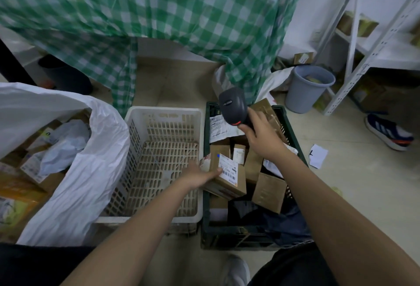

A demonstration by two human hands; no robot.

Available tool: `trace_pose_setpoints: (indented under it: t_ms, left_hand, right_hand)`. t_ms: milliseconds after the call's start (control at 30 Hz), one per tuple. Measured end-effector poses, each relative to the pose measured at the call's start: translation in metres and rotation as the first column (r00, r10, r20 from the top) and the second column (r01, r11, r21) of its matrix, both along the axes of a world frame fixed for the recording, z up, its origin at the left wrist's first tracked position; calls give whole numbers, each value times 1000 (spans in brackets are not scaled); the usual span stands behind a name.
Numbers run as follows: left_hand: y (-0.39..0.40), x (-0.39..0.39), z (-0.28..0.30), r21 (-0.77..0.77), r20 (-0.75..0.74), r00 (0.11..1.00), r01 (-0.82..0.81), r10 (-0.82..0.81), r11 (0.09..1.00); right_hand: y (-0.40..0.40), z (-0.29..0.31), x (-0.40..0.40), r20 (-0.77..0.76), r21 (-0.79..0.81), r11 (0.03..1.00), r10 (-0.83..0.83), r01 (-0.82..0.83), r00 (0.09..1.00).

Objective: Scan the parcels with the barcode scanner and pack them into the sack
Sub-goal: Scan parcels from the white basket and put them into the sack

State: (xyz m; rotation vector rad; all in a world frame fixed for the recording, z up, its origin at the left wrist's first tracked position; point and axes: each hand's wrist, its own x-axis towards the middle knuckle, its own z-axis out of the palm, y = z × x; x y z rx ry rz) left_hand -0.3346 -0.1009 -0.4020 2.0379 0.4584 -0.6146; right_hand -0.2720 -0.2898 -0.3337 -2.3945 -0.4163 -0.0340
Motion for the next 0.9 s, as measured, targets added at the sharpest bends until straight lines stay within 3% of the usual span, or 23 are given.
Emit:
trace_pose_setpoints:
  t_ms: [100,267,467,700,900]
  left_hand:
    - [-9,-1,-13,-110,-80,993,-97,88,989]
    - [-6,4,-16,-193,19,985,-164,171,967]
    - [59,9,13,-254,135,971,-157,196,954]
    - [131,-1,58,-238,252,964,-26,87,971]
    - [160,-19,67,-250,267,963,56,14,967]
  right_hand:
    - [-2,-25,-8,-65,-7,1000,1,-2,998]
    - [8,-43,-7,-170,-52,998,14,-24,985]
    - [34,-20,-5,-363,341,934,22,111,931]
    - [93,16,-10,-383,554,825,131,113,915]
    - [124,1,-25,-524,392,919,193,34,829]
